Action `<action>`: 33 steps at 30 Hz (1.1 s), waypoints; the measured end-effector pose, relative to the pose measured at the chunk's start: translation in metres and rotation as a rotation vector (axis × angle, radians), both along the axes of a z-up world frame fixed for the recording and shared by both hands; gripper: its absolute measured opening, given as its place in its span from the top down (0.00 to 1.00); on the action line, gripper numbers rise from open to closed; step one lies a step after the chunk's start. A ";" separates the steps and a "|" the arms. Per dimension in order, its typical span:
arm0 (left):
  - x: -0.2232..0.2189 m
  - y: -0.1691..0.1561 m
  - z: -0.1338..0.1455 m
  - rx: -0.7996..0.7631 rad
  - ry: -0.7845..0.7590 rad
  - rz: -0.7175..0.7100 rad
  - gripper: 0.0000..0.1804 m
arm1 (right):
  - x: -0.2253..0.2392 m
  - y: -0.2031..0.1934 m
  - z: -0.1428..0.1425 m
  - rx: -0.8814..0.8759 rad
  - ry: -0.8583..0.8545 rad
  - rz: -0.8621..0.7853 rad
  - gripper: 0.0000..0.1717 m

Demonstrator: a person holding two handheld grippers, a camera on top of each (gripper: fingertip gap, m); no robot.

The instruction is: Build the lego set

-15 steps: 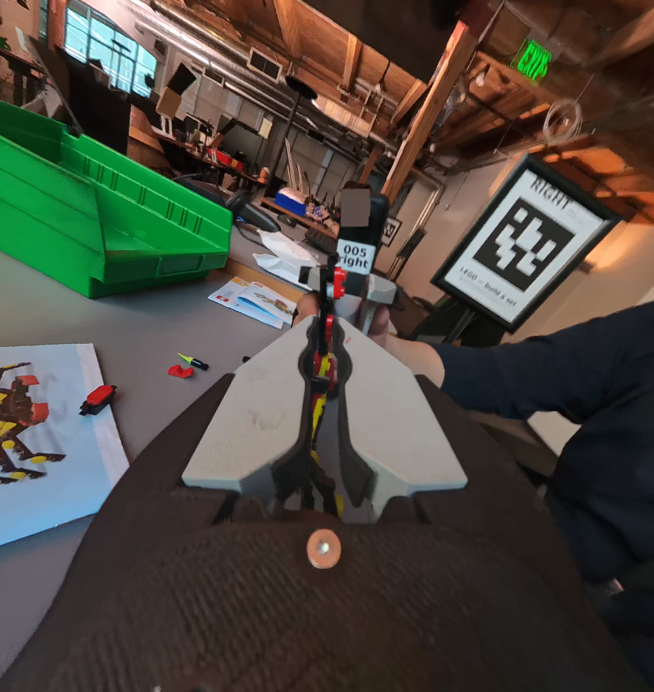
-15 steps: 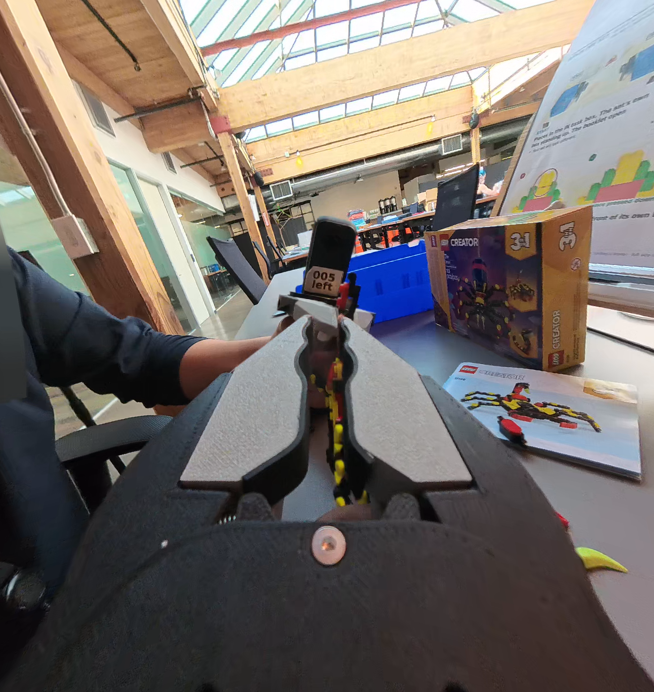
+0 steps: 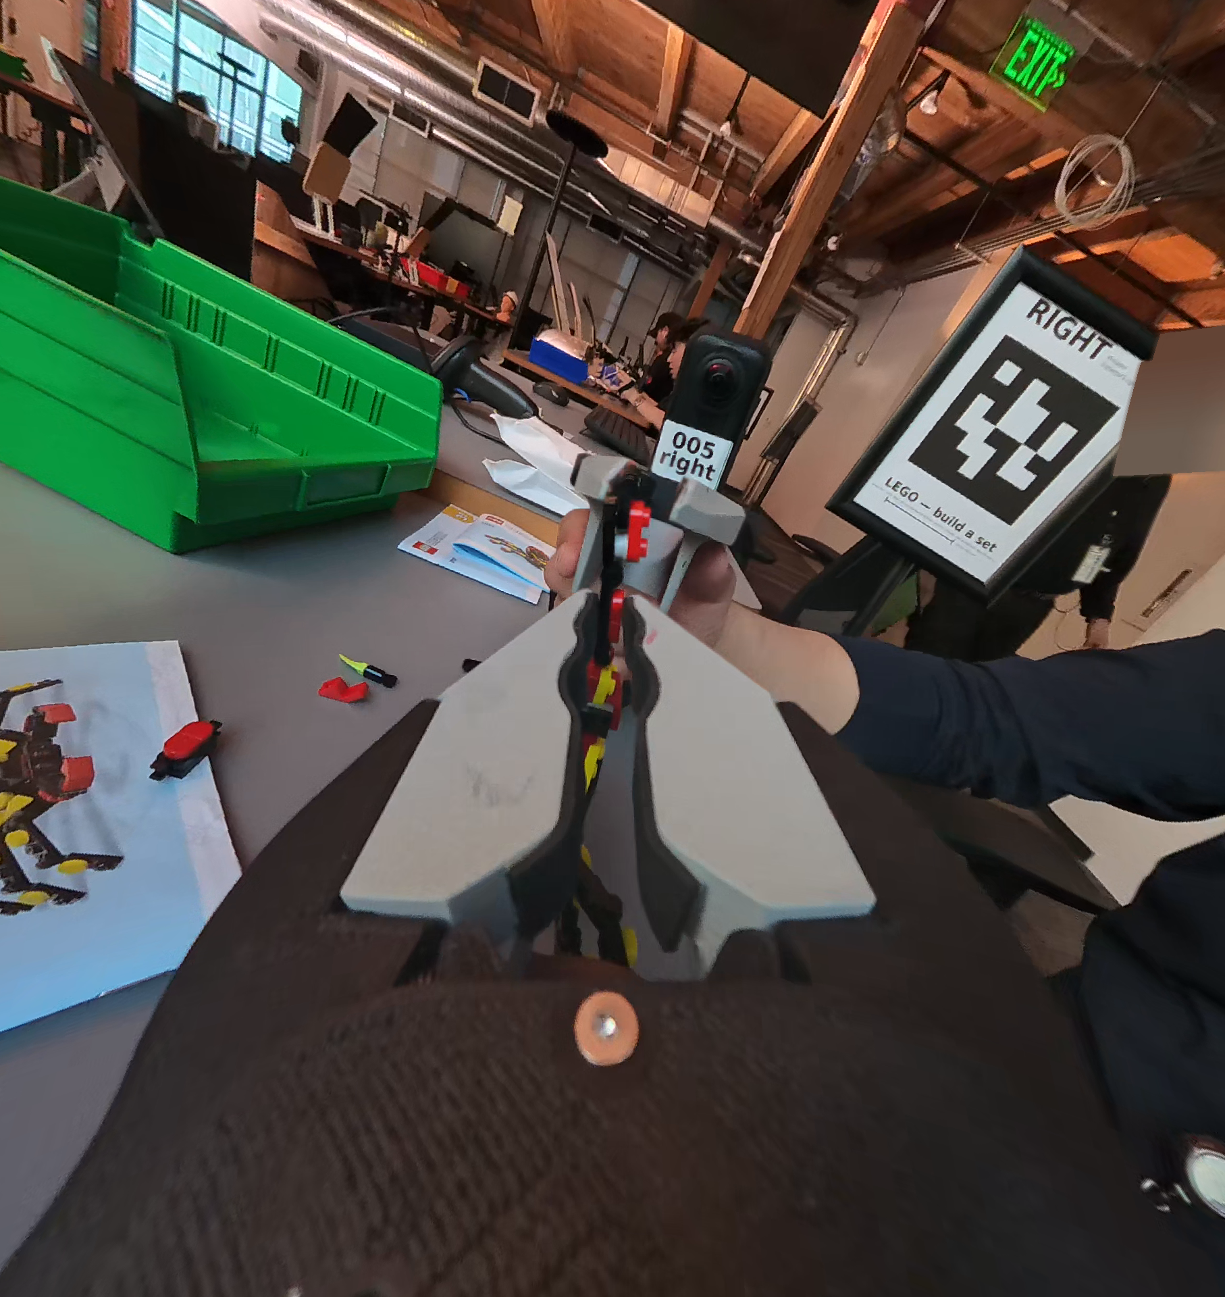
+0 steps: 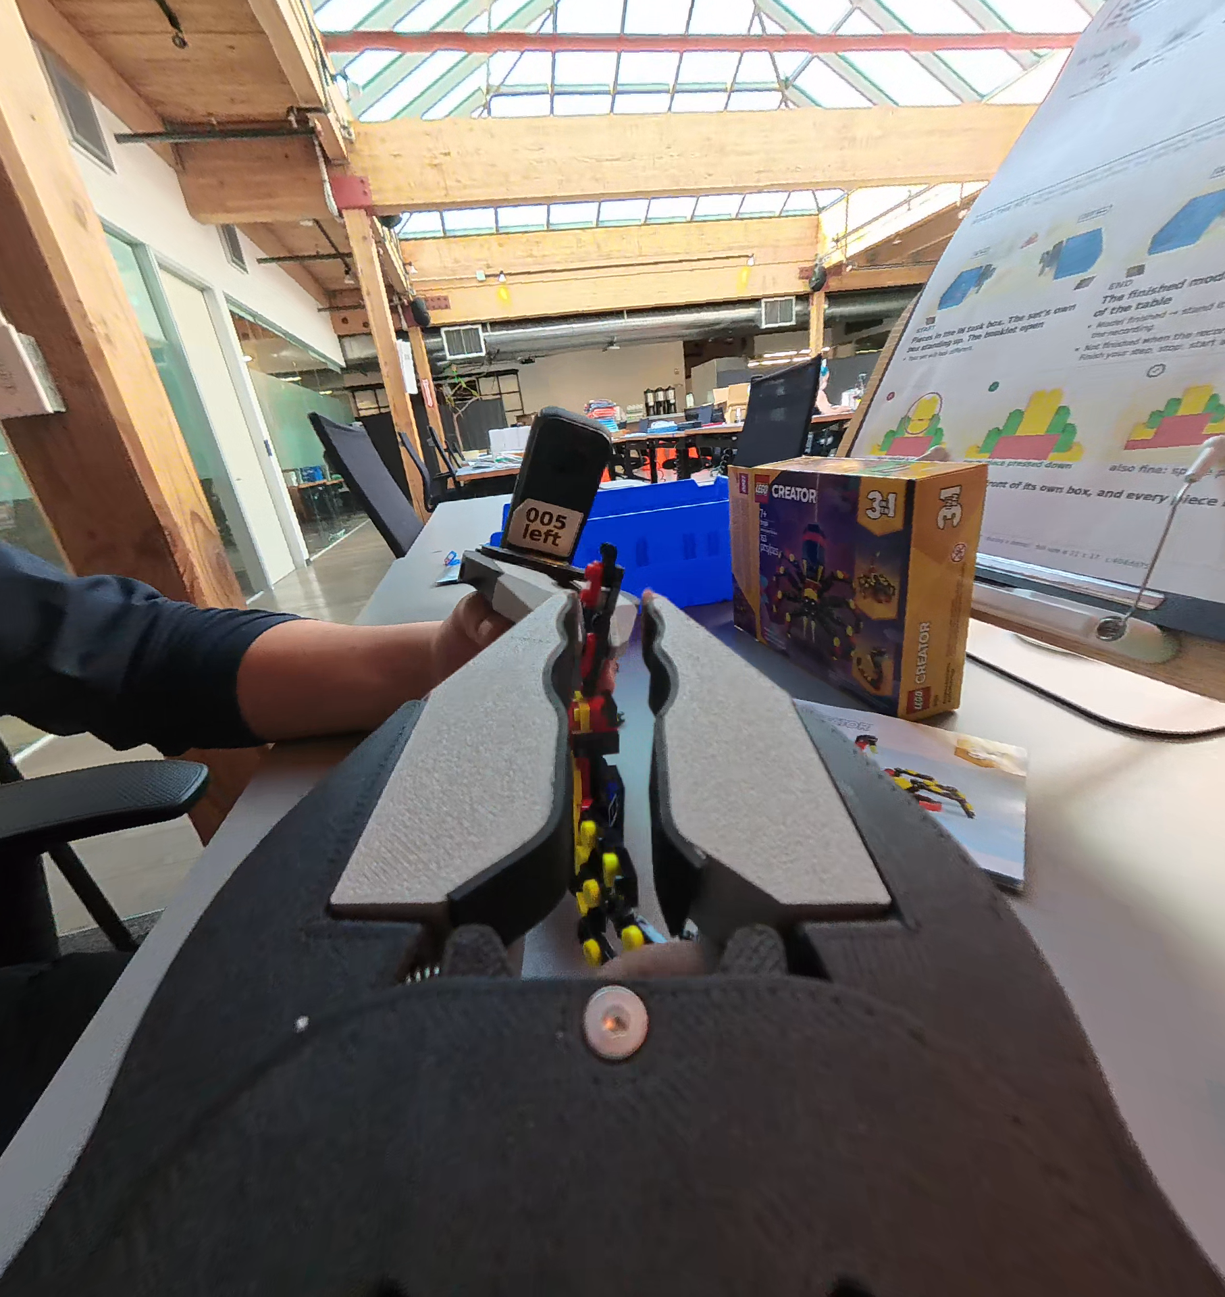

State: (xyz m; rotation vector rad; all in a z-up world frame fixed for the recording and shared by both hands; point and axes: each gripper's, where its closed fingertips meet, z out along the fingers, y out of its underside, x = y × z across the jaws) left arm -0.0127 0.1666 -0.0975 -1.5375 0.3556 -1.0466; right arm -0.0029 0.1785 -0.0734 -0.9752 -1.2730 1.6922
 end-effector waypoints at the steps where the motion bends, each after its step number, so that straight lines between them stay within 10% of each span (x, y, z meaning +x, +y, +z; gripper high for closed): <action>1: 0.000 0.001 0.000 -0.003 0.000 0.004 0.98 | 0.001 0.002 0.001 -0.004 0.006 -0.006 0.92; 33: 0.016 0.003 -0.010 -0.060 0.069 0.014 0.98 | -0.006 -0.016 0.004 0.040 -0.023 0.032 0.97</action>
